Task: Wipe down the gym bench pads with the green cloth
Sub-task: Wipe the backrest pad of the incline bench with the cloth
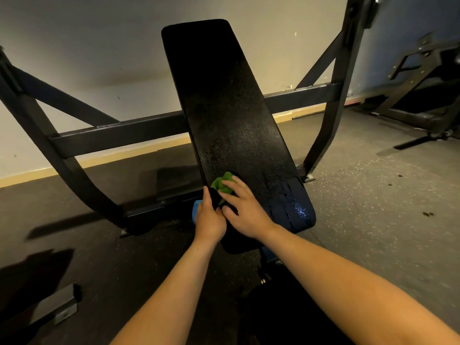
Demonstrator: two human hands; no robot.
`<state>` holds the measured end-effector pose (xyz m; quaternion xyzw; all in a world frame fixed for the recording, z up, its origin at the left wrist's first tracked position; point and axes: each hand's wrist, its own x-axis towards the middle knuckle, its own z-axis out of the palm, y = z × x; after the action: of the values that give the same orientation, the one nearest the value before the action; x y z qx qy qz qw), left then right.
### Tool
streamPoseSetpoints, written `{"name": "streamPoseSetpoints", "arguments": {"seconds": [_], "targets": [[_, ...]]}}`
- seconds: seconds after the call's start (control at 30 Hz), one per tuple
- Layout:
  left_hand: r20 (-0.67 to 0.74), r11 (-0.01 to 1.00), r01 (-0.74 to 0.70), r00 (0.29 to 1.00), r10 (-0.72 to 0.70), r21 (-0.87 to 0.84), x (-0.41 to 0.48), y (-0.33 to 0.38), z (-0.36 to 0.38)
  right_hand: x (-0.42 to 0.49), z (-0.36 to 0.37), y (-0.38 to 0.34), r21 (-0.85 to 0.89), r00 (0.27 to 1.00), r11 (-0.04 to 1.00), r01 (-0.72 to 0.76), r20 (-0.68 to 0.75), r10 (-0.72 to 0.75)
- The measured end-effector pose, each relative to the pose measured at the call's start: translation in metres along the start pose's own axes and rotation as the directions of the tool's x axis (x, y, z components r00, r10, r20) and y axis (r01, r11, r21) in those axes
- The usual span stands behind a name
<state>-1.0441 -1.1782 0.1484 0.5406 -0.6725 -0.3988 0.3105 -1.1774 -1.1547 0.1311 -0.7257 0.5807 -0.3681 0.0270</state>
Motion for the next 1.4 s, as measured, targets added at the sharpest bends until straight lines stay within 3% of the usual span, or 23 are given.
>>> {"name": "streamPoseSetpoints", "arguments": {"seconds": [0.13, 0.27, 0.4, 0.5, 0.57, 0.67, 0.73, 0.77, 0.83, 0.97, 1.03, 1.1, 1.27, 1.4], "targets": [[-0.035, 0.975, -0.095, 0.994, 0.104, 0.2, -0.004, 0.009, 0.009, -0.021, -0.023, 0.033, -0.159, 0.999, 0.987, 0.038, 0.001, -0.038], [-0.025, 0.944, -0.156, 0.985, 0.17, 0.289, -0.01, 0.009, 0.025, -0.042, -0.051, 0.069, -0.215, 0.972, 0.958, -0.191, -0.174, 0.155], [-0.054, 0.913, -0.188, 0.974, 0.222, 0.363, -0.01, 0.005, 0.034, -0.048, -0.062, 0.097, -0.069, 0.809, 0.865, -0.497, -0.399, 0.432], [-0.065, 0.922, -0.192, 0.972, 0.226, 0.337, -0.008, 0.009, 0.04, -0.038, -0.048, 0.082, 0.011, 0.746, 0.829, -0.559, -0.429, 0.509], [-0.066, 0.927, -0.18, 0.975, 0.212, 0.328, -0.006, 0.014, 0.045, -0.032, -0.037, 0.064, -0.051, 0.812, 0.876, -0.48, -0.405, 0.421], [-0.064, 0.92, -0.145, 0.982, 0.18, 0.364, -0.001, 0.018, 0.051, -0.035, -0.031, 0.045, -0.199, 0.962, 0.959, -0.201, -0.226, 0.155], [-0.067, 0.909, -0.124, 0.984, 0.163, 0.397, 0.002, 0.019, 0.052, -0.04, -0.038, 0.047, -0.265, 0.986, 0.956, -0.124, -0.145, 0.088], [-0.063, 0.905, -0.115, 0.986, 0.154, 0.409, 0.002, 0.019, 0.056, -0.044, -0.044, 0.055, -0.281, 0.979, 0.945, -0.167, -0.161, 0.125], [-0.084, 0.901, -0.09, 0.987, 0.138, 0.424, 0.003, 0.019, 0.056, -0.05, -0.052, 0.068, -0.245, 0.927, 0.911, -0.333, -0.262, 0.268], [-0.093, 0.893, -0.082, 0.986, 0.137, 0.443, 0.003, 0.021, 0.06, -0.067, -0.062, 0.092, -0.003, 0.717, 0.777, -0.629, -0.39, 0.579], [-0.099, 0.892, -0.086, 0.985, 0.145, 0.444, 0.002, 0.022, 0.06, -0.073, -0.062, 0.094, 0.104, 0.608, 0.691, -0.716, -0.396, 0.689], [-0.103, 0.895, -0.095, 0.983, 0.154, 0.436, 0.002, 0.022, 0.06, -0.075, -0.057, 0.087, 0.113, 0.581, 0.67, -0.734, -0.406, 0.705], [-0.07, 0.916, -0.142, 0.981, 0.181, 0.376, -0.001, 0.019, 0.054, -0.068, -0.047, 0.065, -0.037, 0.676, 0.74, -0.671, -0.439, 0.592], [-0.045, 0.945, -0.182, 0.978, 0.202, 0.273, -0.005, 0.013, 0.044, -0.052, -0.028, 0.031, -0.174, 0.886, 0.902, -0.394, -0.331, 0.324]]}}
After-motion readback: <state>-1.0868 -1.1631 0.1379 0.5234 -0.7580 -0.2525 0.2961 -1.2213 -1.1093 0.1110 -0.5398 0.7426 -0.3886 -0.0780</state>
